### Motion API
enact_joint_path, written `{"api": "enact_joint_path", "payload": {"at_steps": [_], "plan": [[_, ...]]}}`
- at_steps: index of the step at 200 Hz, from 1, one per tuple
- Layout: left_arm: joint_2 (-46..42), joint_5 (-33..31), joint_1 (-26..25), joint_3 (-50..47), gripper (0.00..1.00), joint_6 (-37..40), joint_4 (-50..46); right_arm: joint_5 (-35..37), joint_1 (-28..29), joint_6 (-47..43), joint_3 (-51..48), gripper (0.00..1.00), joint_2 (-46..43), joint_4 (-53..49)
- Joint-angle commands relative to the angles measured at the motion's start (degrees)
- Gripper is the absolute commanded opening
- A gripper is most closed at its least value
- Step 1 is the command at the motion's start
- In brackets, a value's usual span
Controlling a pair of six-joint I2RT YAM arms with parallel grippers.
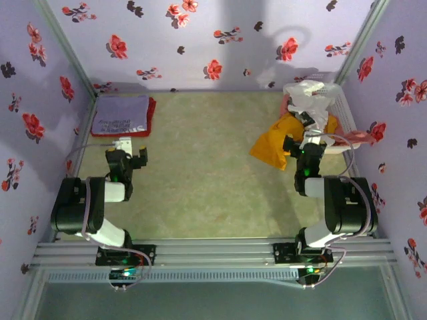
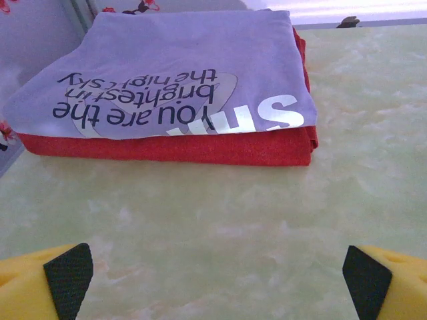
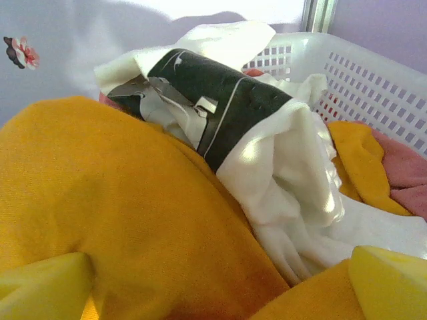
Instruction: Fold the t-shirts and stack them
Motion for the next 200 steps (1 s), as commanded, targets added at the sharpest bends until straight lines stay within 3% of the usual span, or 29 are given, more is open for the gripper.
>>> {"api": "enact_joint_path", "payload": {"at_steps": [1,166,200], "plan": [[0.3,0.1,-0.3,0.8,0.99,0.3,0.7,-2.4,-0.2,2.6,-0.4,0.99,1.8,-6.9],[0.3,-1.2,0.9,1.3,0.99,-1.8,-0.1,-2.7,-0.3,2.5,-0.4,0.99,1.4,-6.4],[-5.5,-5.1,0.4,1.1,0.99,-2.2,-4.4,-0.3,-0.2,3.7,7.1,0.99,-8.4,-29.8]]}}
